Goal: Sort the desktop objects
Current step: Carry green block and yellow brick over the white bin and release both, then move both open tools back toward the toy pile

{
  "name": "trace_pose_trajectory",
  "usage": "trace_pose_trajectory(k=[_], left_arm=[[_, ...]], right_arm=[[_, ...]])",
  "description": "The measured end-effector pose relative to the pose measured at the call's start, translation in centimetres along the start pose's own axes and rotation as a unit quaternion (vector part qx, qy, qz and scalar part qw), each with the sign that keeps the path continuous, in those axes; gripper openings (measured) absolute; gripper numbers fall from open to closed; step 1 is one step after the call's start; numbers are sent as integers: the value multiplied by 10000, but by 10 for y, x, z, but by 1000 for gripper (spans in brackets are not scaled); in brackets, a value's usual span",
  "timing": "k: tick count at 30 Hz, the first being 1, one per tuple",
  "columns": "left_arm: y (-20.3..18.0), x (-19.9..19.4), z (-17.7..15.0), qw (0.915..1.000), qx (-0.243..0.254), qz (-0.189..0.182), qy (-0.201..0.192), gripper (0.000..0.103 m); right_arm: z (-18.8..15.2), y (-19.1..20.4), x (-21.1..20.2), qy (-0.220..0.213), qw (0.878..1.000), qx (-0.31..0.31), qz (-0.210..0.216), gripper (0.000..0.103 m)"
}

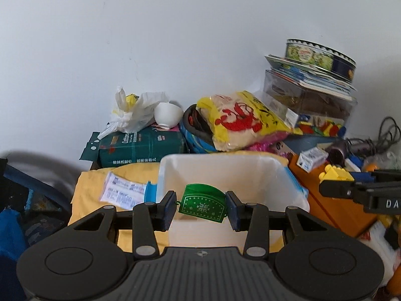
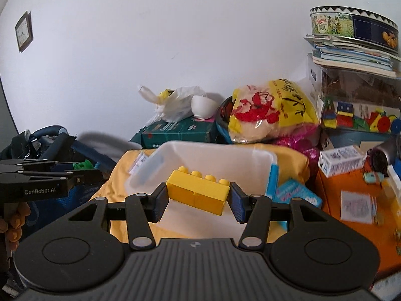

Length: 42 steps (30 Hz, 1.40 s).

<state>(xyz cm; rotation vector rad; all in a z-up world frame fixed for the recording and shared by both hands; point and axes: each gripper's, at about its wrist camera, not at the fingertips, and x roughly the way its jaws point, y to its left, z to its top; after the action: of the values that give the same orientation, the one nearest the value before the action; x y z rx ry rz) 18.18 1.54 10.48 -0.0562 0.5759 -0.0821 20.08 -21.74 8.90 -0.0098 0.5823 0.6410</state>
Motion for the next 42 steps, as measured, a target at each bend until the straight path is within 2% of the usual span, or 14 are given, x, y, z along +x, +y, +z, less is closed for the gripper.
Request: trace_pose_trajectory(k=[6, 14, 23, 24, 25, 26, 28, 33, 37, 42], left_arm=[[-1, 34, 23, 9993, -142, -91, 325, 46], [-13, 77, 44, 9970, 47, -89, 763, 46], [-19, 107, 57, 9948, 183, 27, 1005, 46], [-19, 110, 57, 9946, 135, 47, 1028, 47], [-18, 113, 57, 9943, 97, 72, 1058, 57], [-18, 115, 56, 9940, 74, 149, 1085, 70], [-16, 117, 52, 9937, 73, 332, 1073, 73], [-9, 116, 36, 9928, 147, 282, 1158, 73], [1, 101, 15, 9946, 169, 254, 988, 73], [8, 66, -34, 9963, 348, 46, 786, 73]], right_arm=[[24, -7, 24, 133, 9999, -46, -74, 55], [46, -13, 65, 471, 9986, -39, -231, 55], [52, -19, 100, 861, 9957, -50, -340, 55], [52, -21, 102, 903, 9953, -39, -357, 55], [51, -22, 105, 946, 9948, -41, -388, 56], [50, -23, 108, 980, 9941, -68, -454, 57], [48, -24, 112, 1003, 9932, -114, -575, 74], [39, -28, 110, 961, 9941, -82, -501, 74], [24, -25, 97, 871, 9954, -85, -379, 74], [-21, -5, 60, 676, 9971, -329, -112, 74]])
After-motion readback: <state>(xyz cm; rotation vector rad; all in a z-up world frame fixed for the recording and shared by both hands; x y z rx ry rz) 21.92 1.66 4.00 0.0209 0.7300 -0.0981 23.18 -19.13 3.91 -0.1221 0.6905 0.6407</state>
